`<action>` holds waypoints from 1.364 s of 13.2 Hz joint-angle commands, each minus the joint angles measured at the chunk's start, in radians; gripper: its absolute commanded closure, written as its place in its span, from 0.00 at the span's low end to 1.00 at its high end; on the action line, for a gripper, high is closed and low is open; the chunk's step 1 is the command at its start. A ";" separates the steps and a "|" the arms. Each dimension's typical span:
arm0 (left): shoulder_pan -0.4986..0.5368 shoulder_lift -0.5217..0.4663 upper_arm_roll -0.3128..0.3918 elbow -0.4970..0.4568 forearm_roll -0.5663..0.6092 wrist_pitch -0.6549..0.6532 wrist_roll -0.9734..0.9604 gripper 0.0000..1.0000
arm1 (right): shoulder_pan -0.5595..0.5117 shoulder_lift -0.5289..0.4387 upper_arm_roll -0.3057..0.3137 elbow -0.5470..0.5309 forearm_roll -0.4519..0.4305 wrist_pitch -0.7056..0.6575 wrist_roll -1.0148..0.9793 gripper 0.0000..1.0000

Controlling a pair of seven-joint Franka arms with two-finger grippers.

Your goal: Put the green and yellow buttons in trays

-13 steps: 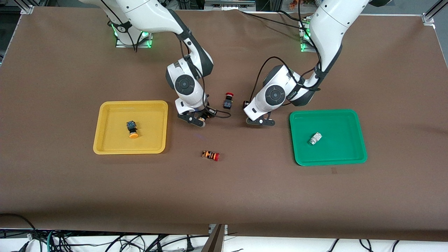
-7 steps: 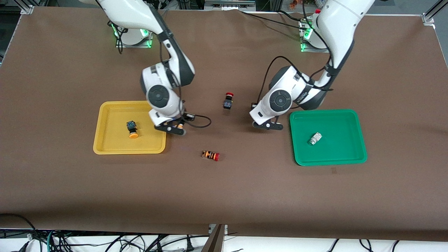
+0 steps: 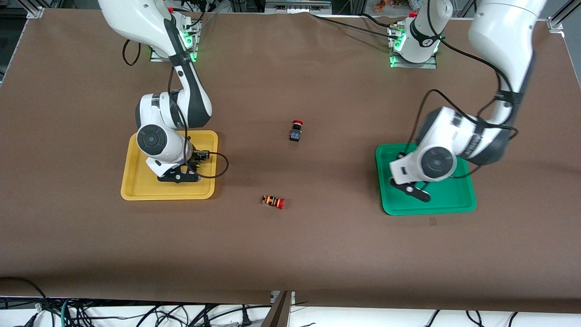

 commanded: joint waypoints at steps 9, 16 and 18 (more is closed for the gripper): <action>0.120 -0.097 -0.054 -0.005 -0.036 0.034 0.141 0.00 | 0.019 -0.374 -0.003 0.094 -0.170 -0.291 0.023 0.04; 0.066 -0.263 -0.177 0.302 -0.143 -0.425 -0.128 0.00 | -0.248 -0.506 0.193 0.097 -0.224 -0.425 -0.116 0.02; -0.082 -0.361 0.050 0.293 -0.190 -0.418 -0.169 0.00 | -0.404 -0.523 0.310 0.102 -0.224 -0.449 -0.156 0.02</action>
